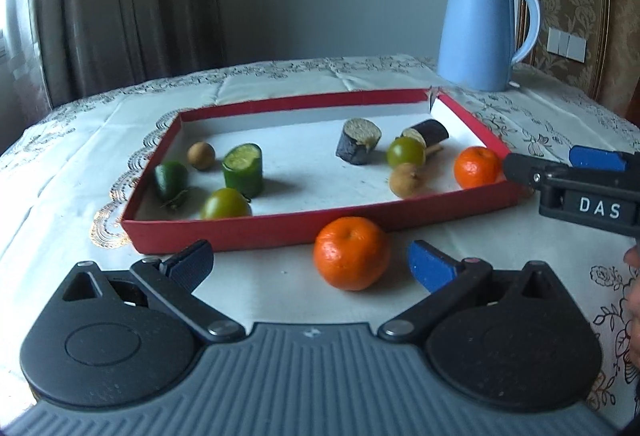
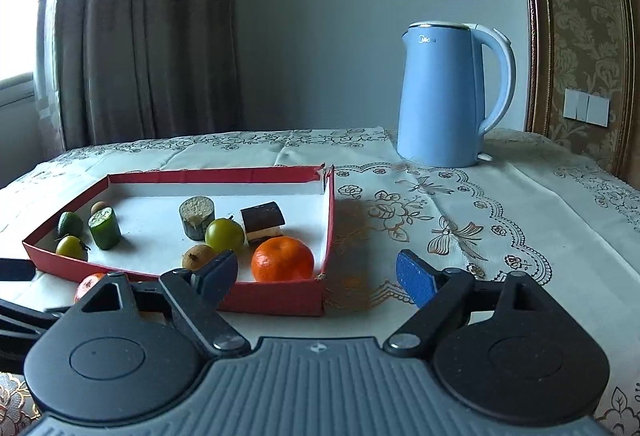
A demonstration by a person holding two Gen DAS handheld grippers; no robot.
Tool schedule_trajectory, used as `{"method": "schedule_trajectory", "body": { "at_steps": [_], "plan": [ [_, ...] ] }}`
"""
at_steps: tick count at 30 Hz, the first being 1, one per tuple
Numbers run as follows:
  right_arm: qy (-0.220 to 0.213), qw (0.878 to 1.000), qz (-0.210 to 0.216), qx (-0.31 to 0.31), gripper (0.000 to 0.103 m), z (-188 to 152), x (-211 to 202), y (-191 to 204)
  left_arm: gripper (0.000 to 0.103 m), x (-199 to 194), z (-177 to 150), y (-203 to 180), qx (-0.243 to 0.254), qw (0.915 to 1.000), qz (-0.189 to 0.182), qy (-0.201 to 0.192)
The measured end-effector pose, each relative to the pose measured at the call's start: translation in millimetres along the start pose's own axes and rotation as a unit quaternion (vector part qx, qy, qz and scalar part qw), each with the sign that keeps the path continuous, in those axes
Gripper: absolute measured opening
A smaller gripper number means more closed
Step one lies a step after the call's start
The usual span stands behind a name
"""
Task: Organize fruits
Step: 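Close the left gripper on the mandarin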
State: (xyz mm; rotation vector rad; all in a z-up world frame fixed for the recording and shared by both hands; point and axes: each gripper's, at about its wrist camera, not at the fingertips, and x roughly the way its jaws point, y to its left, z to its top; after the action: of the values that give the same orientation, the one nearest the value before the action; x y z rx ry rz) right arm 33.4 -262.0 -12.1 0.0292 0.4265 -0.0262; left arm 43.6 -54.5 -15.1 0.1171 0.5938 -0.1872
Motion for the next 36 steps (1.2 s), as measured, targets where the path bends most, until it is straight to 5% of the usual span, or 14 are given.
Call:
{"method": "schedule_trajectory", "body": {
  "at_steps": [4, 9, 30, 36],
  "plan": [
    [0.001, 1.0, -0.003, -0.001, 0.087, -0.6, 0.6, 0.6, 0.103, 5.6, -0.2, -0.9, -0.002, 1.0, 0.005, 0.005],
    [0.004, 1.0, -0.001, 0.0, 0.087, -0.9, 1.4, 0.9, 0.085, 12.2, -0.4, 0.8, -0.007, 0.9997, -0.002, 0.022],
    [0.017, 1.0, 0.003, 0.001, 0.087, -2.5, 5.9, 2.0, 0.041, 15.6, -4.7, -11.0, 0.026, 0.9988, -0.037, 0.022],
    [0.018, 1.0, 0.002, 0.0, 0.087, -3.0, 6.3, 2.9, 0.039, 14.1, -5.8, -11.5, 0.027, 0.9988, -0.037, 0.019]
  ]
}}
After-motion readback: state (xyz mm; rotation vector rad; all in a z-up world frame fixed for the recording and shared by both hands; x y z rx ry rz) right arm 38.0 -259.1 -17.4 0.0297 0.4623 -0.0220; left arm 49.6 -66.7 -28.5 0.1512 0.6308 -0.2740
